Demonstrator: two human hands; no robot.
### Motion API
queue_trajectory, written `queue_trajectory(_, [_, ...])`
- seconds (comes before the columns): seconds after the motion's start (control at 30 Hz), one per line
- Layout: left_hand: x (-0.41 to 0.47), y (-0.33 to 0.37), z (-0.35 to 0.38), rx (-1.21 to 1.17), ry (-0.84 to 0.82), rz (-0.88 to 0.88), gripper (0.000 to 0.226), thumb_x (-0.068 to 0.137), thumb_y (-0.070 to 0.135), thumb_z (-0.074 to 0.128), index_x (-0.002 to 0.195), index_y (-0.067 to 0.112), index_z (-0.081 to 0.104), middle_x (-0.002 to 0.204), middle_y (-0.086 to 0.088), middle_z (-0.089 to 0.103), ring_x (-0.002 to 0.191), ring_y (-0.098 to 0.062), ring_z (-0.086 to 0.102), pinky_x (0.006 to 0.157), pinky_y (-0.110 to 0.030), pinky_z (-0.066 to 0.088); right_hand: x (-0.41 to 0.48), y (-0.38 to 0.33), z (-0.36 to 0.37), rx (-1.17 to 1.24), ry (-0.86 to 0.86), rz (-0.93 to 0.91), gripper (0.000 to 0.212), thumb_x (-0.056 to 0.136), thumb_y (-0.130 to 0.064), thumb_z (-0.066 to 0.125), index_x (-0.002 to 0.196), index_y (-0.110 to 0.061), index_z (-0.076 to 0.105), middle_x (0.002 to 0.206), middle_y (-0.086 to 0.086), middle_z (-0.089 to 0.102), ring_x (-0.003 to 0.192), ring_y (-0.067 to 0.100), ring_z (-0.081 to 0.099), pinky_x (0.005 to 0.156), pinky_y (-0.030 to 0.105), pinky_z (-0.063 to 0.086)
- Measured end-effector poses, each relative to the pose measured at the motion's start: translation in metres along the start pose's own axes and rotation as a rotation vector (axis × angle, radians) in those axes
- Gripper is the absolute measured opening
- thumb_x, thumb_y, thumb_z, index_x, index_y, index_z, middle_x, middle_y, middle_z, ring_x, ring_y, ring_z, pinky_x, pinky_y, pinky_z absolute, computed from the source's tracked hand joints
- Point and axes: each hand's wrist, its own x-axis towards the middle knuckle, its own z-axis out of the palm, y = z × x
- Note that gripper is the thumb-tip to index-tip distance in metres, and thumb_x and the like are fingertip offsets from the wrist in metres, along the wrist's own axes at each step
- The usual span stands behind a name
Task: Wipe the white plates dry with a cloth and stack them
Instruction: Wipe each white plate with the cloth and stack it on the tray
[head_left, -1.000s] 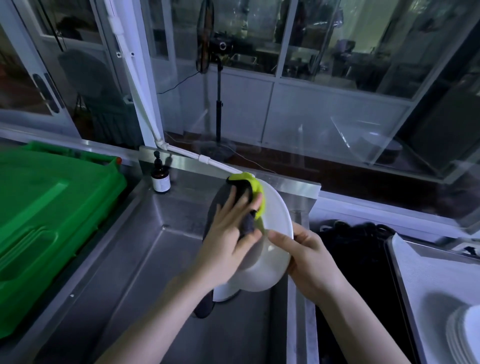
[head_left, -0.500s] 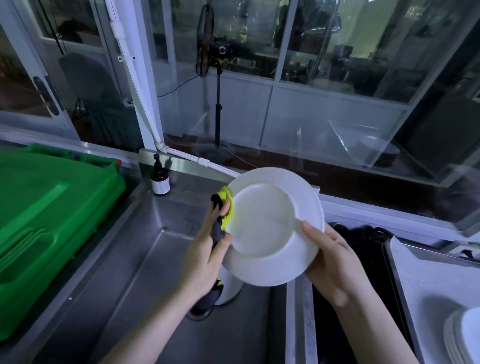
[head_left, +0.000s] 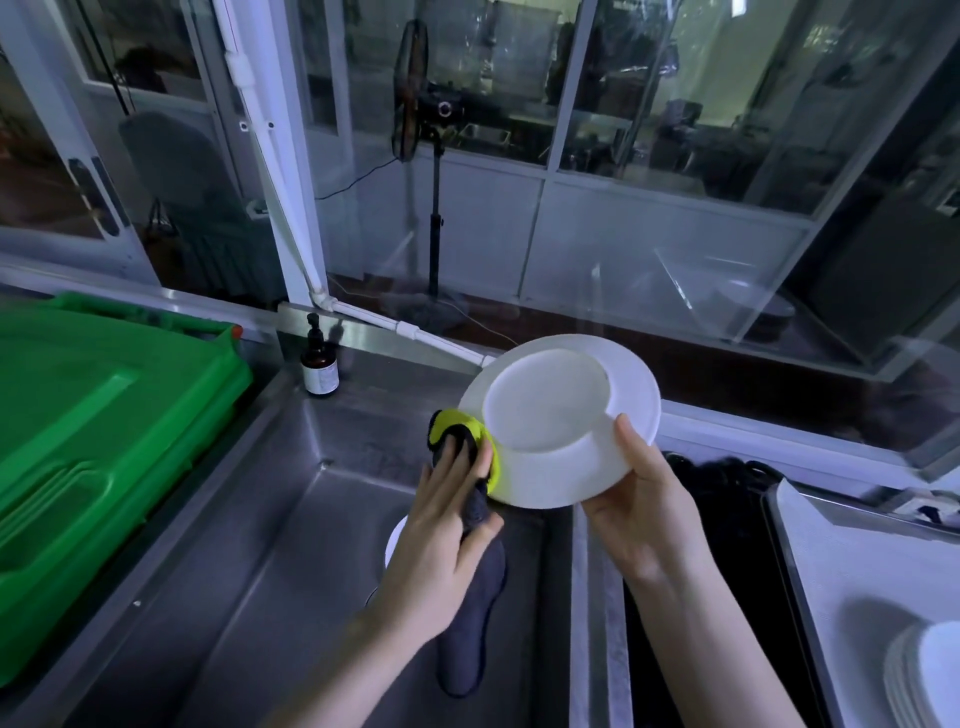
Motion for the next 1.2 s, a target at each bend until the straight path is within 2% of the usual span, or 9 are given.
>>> queue_trajectory(0.2, [0.004,0.021,0.007,0.158,-0.065,0.292,0.06,0.099,0.037,0.043,0.155,0.026,0.023,0.162,0.012,0.017,0.151,-0.011,0.012,0.122,-0.031,0.006,-0.002,0.02,0.003,0.006,0.045,0.092,0.046,0.099,-0.025,0.049,0.139,-0.003,0.051,0.131,0.023,0.063,0.109,0.03,0.067,0.084,0.037,0.061])
queue_trajectory(0.3, [0.011,0.011,-0.002,0.055,-0.056,0.219,0.058,0.099,0.034,0.045,0.154,0.032,0.024,0.161,0.018,0.016,0.15,-0.005,0.013,0.122,-0.028,0.01,0.0,0.015,0.002,-0.02,0.03,0.083,0.049,0.093,-0.026,0.053,0.136,-0.004,0.054,0.129,0.02,0.065,0.108,0.028,0.069,0.085,0.039,0.06])
queue_trajectory(0.37, [0.015,0.005,-0.009,-0.117,-0.018,0.02,0.055,0.099,0.032,0.046,0.15,0.033,0.028,0.16,0.016,0.02,0.149,-0.002,0.013,0.122,-0.026,0.013,0.002,0.009,0.001,-0.024,0.024,0.062,0.049,0.089,-0.028,0.058,0.133,-0.006,0.057,0.122,0.016,0.07,0.103,0.026,0.072,0.074,0.036,0.061])
queue_trajectory(0.43, [0.02,0.001,-0.016,-0.205,-0.008,-0.115,0.055,0.096,0.03,0.042,0.15,0.029,0.031,0.159,0.016,0.022,0.148,0.002,0.012,0.121,-0.022,0.011,0.002,0.003,-0.001,-0.045,0.005,0.041,0.048,0.09,-0.029,0.058,0.132,-0.007,0.058,0.123,0.014,0.07,0.106,0.025,0.071,0.073,0.034,0.06])
queue_trajectory(0.6, [0.04,0.019,-0.022,0.086,-0.135,0.131,0.056,0.099,0.039,0.039,0.152,0.022,0.031,0.158,0.016,0.016,0.147,0.009,0.003,0.122,-0.023,0.006,0.0,0.003,-0.002,-0.174,-0.029,0.069,0.046,0.095,-0.03,0.054,0.134,-0.004,0.058,0.13,0.021,0.065,0.119,0.034,0.063,0.097,0.044,0.055])
queue_trajectory(0.77, [0.057,0.032,-0.016,0.039,-0.26,0.205,0.057,0.101,0.035,0.039,0.155,0.023,0.025,0.161,0.011,0.018,0.147,0.007,0.006,0.119,-0.018,0.002,-0.006,0.02,-0.008,-0.21,-0.061,0.143,0.043,0.095,-0.025,0.056,0.131,-0.002,0.062,0.131,0.024,0.063,0.125,0.039,0.058,0.111,0.051,0.041])
queue_trajectory(0.93, [0.06,0.012,-0.024,-0.056,-0.116,0.002,0.051,0.102,0.019,0.046,0.152,0.012,0.033,0.162,-0.002,0.022,0.151,-0.009,0.011,0.123,-0.041,0.011,-0.004,0.003,-0.004,-0.202,-0.005,0.066,0.045,0.09,-0.025,0.059,0.129,-0.002,0.062,0.127,0.023,0.065,0.118,0.037,0.063,0.098,0.044,0.053])
queue_trajectory(1.07, [0.033,0.026,-0.013,0.074,-0.153,0.172,0.058,0.099,0.038,0.036,0.154,0.024,0.023,0.161,0.012,0.017,0.15,-0.002,0.008,0.123,-0.033,0.003,-0.002,-0.001,-0.001,-0.198,0.015,0.065,0.046,0.092,-0.027,0.057,0.13,-0.001,0.061,0.128,0.025,0.064,0.113,0.036,0.064,0.091,0.041,0.056])
queue_trajectory(1.2, [0.043,0.035,-0.005,0.084,-0.205,0.21,0.061,0.1,0.041,0.035,0.156,0.022,0.021,0.163,0.007,0.02,0.15,-0.001,0.009,0.122,-0.028,0.006,-0.006,0.018,-0.003,-0.159,0.001,0.121,0.042,0.099,-0.022,0.049,0.132,0.002,0.059,0.133,0.027,0.06,0.124,0.038,0.057,0.109,0.047,0.043])
